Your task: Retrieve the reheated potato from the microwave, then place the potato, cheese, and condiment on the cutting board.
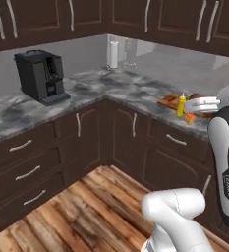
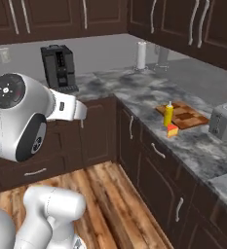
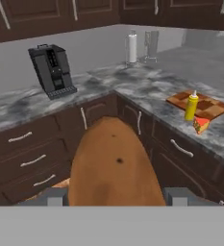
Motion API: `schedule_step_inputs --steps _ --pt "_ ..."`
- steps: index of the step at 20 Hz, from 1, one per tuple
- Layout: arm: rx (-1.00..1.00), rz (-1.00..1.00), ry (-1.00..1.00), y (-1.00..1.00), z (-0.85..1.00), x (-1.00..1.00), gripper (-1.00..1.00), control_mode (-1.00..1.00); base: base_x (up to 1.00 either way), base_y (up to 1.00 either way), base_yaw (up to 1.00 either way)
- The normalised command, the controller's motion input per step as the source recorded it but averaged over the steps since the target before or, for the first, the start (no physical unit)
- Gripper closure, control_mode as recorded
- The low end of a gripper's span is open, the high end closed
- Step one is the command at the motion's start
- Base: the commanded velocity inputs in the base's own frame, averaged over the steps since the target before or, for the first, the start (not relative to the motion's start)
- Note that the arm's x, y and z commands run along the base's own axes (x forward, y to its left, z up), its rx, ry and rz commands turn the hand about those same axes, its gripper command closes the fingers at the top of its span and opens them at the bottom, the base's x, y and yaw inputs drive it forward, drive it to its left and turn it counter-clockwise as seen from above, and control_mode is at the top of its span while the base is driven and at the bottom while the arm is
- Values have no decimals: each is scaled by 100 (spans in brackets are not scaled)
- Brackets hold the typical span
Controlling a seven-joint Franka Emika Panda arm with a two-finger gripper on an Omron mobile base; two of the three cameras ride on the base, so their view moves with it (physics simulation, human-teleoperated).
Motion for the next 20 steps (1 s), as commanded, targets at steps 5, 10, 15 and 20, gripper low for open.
schedule_step_inputs --steps 5,10,15,20 --pt "0 0 0 0 0 0 100 100 45 14 -61" --pt "0 0 0 0 0 0 100 100 60 36 -53" --pt "0 0 0 0 0 0 100 100 62 42 -42" --pt "0 0 0 0 0 0 100 100 48 53 -37"
